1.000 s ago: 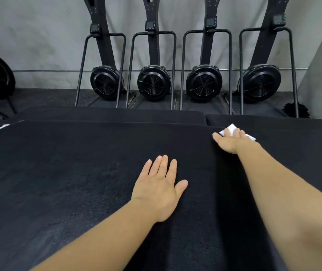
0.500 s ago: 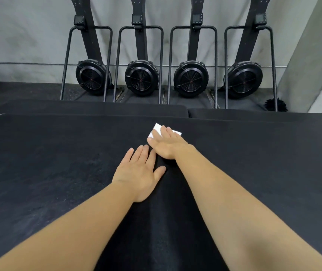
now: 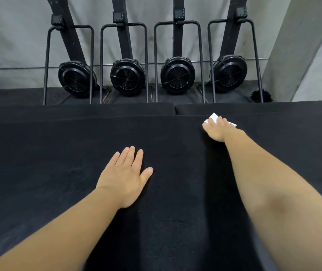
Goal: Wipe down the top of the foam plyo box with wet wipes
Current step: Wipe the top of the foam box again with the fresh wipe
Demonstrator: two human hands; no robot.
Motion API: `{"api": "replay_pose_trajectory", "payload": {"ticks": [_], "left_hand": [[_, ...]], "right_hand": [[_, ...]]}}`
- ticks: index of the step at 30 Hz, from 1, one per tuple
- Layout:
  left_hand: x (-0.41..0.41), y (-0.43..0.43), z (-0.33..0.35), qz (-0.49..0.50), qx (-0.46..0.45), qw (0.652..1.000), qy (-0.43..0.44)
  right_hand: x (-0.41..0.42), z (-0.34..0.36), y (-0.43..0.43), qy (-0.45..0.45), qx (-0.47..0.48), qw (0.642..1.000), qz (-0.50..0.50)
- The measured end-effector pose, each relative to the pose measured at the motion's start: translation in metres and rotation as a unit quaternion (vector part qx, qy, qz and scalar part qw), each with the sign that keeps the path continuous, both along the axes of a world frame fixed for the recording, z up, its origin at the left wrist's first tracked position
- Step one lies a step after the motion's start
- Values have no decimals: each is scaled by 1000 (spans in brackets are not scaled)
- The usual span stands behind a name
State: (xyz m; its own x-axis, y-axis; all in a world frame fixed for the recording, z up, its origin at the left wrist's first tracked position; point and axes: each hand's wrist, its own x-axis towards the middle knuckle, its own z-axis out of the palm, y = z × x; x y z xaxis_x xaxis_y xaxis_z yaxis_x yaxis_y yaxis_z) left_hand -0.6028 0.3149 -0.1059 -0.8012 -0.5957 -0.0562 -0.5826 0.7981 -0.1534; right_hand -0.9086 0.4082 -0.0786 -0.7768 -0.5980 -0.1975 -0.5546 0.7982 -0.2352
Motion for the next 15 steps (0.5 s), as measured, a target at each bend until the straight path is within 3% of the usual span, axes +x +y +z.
{"api": "replay_pose_trajectory", "payload": {"ticks": [5,11,15], "left_hand": [[0,0,0,2,14,1000,13],[-2,3,5,5,25,1000,1],[-1,4,8,-5,19,1000,9]], "right_hand": [[37,3,-6,-15,-8,1000,-8],[123,2,-19,-36,-45,996,75],[175,8,-24,-101,-80,983,133]]}}
